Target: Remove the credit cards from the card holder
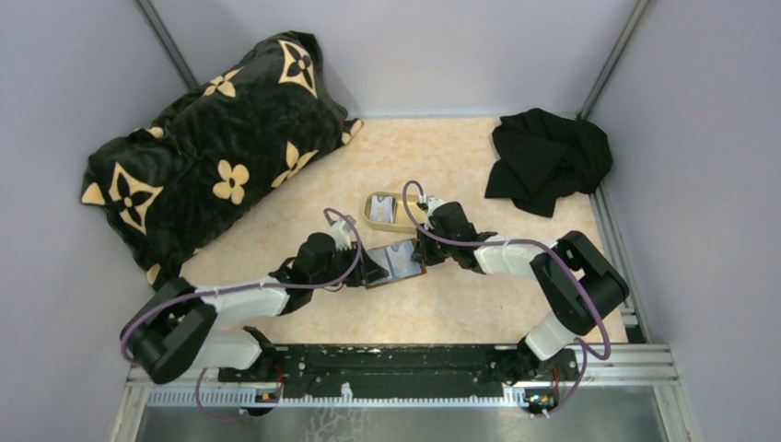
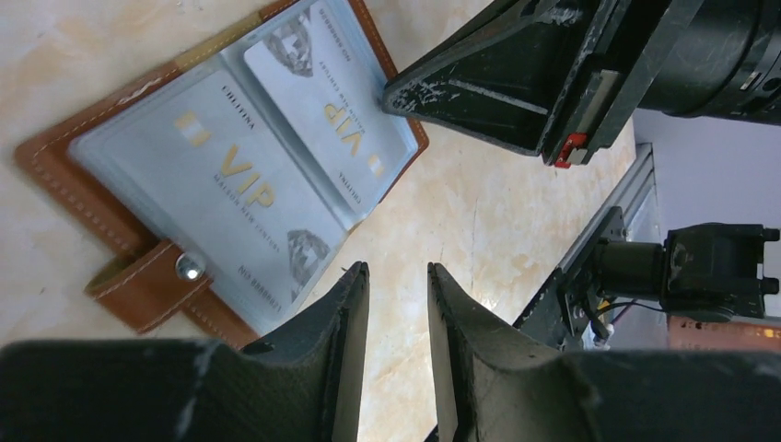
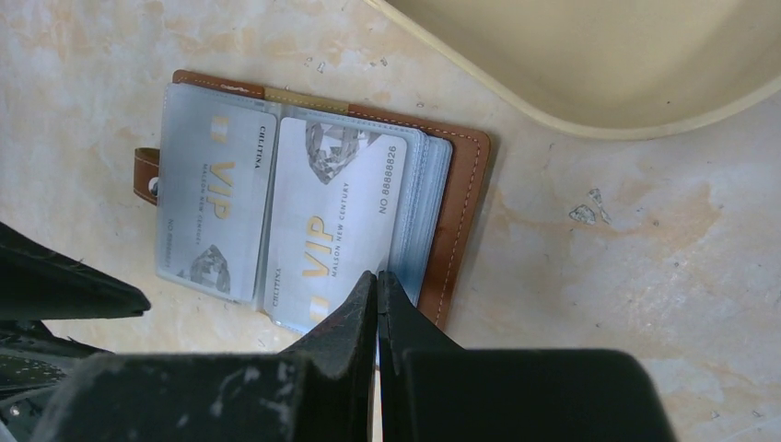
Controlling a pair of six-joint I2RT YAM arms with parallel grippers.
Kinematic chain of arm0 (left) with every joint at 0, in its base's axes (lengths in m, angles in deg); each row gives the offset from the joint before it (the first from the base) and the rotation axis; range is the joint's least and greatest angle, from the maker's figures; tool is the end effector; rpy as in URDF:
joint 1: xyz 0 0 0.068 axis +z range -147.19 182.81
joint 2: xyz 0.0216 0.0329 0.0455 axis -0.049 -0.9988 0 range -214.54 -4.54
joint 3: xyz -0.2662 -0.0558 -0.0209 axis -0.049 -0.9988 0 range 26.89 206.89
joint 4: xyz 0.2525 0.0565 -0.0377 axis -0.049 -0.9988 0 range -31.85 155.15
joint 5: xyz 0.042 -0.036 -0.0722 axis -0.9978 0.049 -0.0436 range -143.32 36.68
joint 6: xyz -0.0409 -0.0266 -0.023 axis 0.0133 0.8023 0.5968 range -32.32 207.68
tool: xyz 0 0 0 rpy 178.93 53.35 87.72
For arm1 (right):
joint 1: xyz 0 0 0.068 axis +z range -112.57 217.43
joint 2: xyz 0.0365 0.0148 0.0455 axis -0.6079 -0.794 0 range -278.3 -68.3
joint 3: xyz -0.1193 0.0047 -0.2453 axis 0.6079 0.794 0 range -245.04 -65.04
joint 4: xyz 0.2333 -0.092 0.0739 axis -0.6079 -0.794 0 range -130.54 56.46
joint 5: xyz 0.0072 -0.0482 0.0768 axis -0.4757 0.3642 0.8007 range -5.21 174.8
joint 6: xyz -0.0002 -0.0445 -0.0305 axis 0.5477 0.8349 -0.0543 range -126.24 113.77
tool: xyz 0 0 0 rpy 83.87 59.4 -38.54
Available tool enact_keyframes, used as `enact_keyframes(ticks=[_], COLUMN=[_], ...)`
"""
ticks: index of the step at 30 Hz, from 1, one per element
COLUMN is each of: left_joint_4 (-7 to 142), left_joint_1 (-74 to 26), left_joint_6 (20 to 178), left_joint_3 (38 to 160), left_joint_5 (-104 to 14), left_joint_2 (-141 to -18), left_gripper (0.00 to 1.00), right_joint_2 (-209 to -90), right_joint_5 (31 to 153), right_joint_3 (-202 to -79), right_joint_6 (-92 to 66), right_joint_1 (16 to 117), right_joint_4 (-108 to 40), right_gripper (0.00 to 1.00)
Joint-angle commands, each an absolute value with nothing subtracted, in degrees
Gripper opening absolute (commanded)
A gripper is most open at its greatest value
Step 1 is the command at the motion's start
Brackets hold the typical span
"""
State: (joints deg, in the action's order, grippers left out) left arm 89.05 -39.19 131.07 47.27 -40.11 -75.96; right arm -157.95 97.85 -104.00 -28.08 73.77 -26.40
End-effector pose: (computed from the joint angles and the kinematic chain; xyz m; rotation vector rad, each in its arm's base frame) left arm 0.1679 -0.1621 0.1613 0.1310 2.2360 -1.1159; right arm 0.2359 0.1836 0.1511 -0.4255 2.3992 0.7512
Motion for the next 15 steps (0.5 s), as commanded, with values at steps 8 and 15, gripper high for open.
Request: enact_keyframes(ticks=[8, 15], left_joint_4=[124.7, 122.5], left_joint_1=[-39.3, -39.2], left_joint_6=[140.3, 141.2], left_joint_3=[43.2, 42.3], left_joint_5=[-40.8, -46.2], left_joint_2=[-95.9, -98.5], left_gripper=[0.34, 0.32], right_joint_2=[-158.4, -158.5], right_joint_5=[98.9, 99.6], right_joint_3=[-102.4, -101.7], right_joint_6=[-27.8, -28.0], right_joint_1=[73.5, 73.2], right_joint_4=[-23.2, -22.3], right_gripper=[0.00, 0.00])
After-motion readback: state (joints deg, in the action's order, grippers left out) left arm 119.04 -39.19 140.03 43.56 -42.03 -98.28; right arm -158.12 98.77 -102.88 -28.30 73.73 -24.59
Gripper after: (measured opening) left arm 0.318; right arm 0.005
